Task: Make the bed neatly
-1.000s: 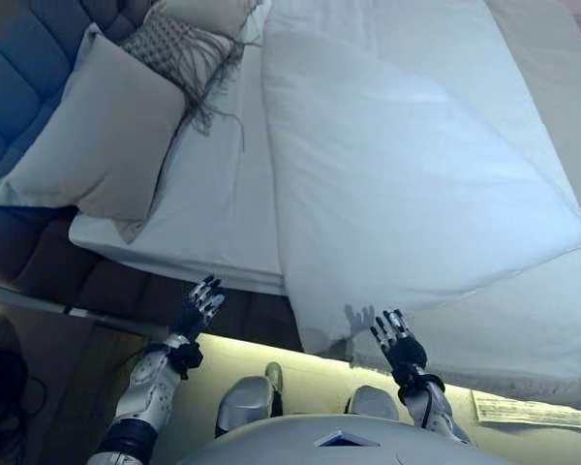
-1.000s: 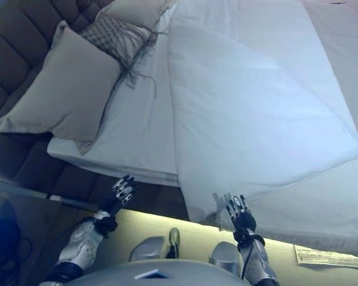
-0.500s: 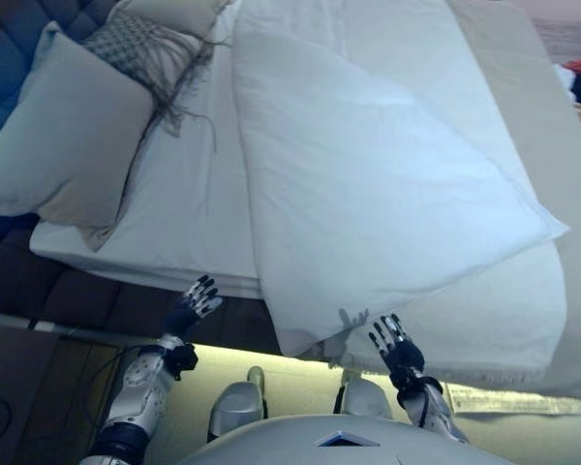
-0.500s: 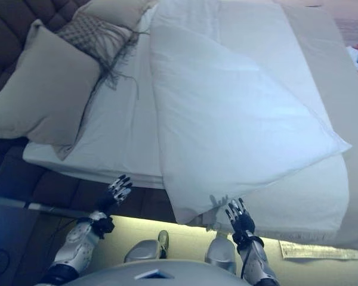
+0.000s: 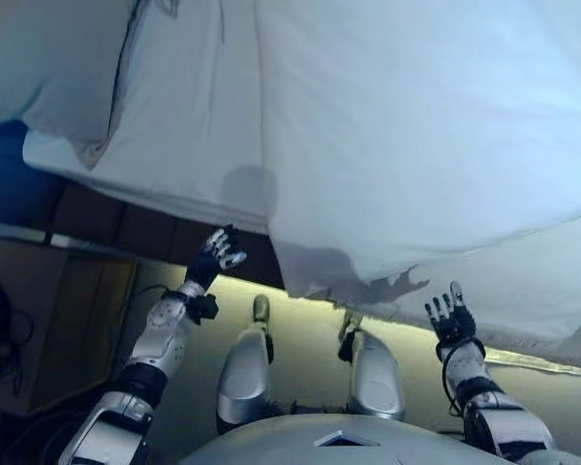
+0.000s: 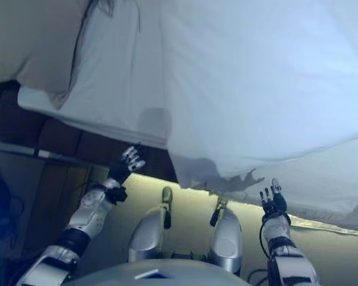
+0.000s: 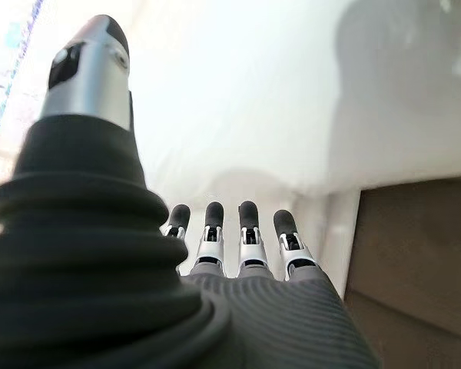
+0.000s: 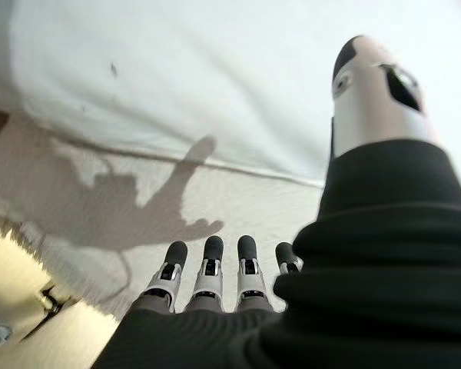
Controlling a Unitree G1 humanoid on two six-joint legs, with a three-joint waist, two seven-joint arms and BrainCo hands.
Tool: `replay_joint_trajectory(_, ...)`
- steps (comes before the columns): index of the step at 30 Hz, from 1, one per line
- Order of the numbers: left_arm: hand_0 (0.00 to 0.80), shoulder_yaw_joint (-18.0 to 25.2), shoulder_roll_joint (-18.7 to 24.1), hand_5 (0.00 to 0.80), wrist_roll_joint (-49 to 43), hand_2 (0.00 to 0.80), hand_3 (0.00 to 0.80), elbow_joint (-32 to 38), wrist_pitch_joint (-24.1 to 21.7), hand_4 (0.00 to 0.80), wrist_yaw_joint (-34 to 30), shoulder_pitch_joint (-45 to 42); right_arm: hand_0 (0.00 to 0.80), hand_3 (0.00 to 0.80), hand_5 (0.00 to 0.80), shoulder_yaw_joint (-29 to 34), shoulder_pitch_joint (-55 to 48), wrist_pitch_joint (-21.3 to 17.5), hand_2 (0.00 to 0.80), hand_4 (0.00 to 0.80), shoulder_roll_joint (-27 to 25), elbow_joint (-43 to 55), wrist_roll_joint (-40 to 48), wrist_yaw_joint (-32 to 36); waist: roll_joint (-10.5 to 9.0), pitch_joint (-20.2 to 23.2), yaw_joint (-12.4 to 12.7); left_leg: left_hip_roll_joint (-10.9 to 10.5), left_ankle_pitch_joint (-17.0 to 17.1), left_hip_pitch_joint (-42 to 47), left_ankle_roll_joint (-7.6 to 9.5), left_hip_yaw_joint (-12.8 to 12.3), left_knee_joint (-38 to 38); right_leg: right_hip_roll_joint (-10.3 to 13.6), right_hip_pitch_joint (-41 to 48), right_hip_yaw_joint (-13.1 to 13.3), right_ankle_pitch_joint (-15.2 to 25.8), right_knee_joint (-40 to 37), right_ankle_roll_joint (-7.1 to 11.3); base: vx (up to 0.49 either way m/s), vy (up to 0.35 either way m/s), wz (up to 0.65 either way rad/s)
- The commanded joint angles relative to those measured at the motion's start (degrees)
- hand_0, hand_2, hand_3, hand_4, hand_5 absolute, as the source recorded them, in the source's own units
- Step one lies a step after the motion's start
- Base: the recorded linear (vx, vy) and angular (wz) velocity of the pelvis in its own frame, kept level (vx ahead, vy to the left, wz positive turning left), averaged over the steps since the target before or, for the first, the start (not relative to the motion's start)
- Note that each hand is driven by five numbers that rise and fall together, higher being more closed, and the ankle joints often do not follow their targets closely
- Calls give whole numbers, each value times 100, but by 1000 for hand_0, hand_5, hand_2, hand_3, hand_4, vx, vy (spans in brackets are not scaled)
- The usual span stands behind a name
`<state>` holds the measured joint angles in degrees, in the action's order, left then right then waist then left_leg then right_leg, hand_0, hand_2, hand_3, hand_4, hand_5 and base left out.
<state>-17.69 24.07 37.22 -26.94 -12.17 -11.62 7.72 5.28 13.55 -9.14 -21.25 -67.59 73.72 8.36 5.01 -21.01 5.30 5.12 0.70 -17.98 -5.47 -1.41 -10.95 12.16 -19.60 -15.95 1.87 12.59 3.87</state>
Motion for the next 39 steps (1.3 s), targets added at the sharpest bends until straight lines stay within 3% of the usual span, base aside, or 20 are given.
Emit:
replay_joint_trajectory(1, 0, -166, 249, 0, 247, 0, 0, 565, -372, 0, 38, 31, 0, 0, 0, 438, 205, 278, 0, 0, -494, -276, 689, 526, -26, -62, 213, 35, -72, -553, 93, -9, -441, 676, -52, -102, 126, 182, 613, -64, -56, 8)
replay_joint_trajectory(5, 0, -149, 383, 0, 370, 0, 0, 722, -436, 0, -9, -8, 0, 0, 0, 676, 505, 603, 0, 0, -895, -395, 1116, 781, 75, -246, 292, -36, -122, -1018, 75, 135, -779, 770, -456, -32, -16, 545, 591, -66, -34, 8)
replay_joint_trajectory(12, 0, -141, 515, 0, 549, 0, 0, 1236, -413, 0, 32, -129, 0, 0, 0, 911, 921, 826, 0, 0, -1551, -759, 1317, 645, 284, -465, 425, -132, 7, -1395, 85, 175, -813, 813, -815, -30, -118, 753, 574, -51, -4, 9)
replay_joint_trajectory(21, 0, -107, 630, 0, 732, 0, 0, 1492, -446, 0, 77, -63, 0, 0, 0, 1141, 1159, 997, 0, 0, -1921, -870, 1539, 788, 445, -627, 497, -210, 142, -1503, 84, 186, -710, 889, -891, -106, -59, 683, 618, -34, 16, 8)
replay_joint_trajectory(22, 0, -96, 652, 0, 745, 0, 0, 1535, -426, 0, 80, -64, 477, 477, 477, 1126, 1180, 969, 477, 477, -1915, -835, 1472, 851, 456, -634, 511, -231, 147, -1506, 95, 195, -710, 892, -881, -104, -47, 664, 624, 57, 15, 3)
replay_joint_trajectory(23, 0, -79, 658, 0, 752, 0, 0, 1541, -421, 0, 63, -67, 687, 687, 687, 1094, 1206, 956, 687, 687, -1916, -806, 1427, 880, 458, -604, 529, -243, 30, -1456, 72, 235, -713, 880, -825, -52, -160, 678, 686, 73, 17, 3)
replay_joint_trajectory(24, 0, -69, 662, 0, 773, 0, 0, 1543, -419, 0, 47, -69, 800, 800, 800, 1072, 1240, 951, 800, 800, -1930, -782, 1392, 875, 465, -608, 540, -256, 33, -1457, 76, 241, -719, 895, -818, -54, -157, 686, 691, 82, 34, 4)
replay_joint_trajectory(33, 0, -37, 661, 0, 884, 0, 0, 1486, -370, 0, -17, 20, 800, 800, 800, 821, 1765, 1146, 800, 800, -2020, -656, 1140, 941, 524, -622, 694, -408, 244, -1420, 155, 258, -554, 975, -638, -215, 103, 387, 710, -24, 60, 1)
replay_joint_trajectory(39, 0, -42, 668, 0, 969, 0, 0, 1528, -368, 0, -4, 51, 800, 800, 800, 661, 1758, 951, 800, 800, -1816, -539, 461, 1138, 515, -597, 742, -464, 249, -1351, 173, 305, -522, 947, -401, -300, 155, 212, 722, 24, 48, 3)
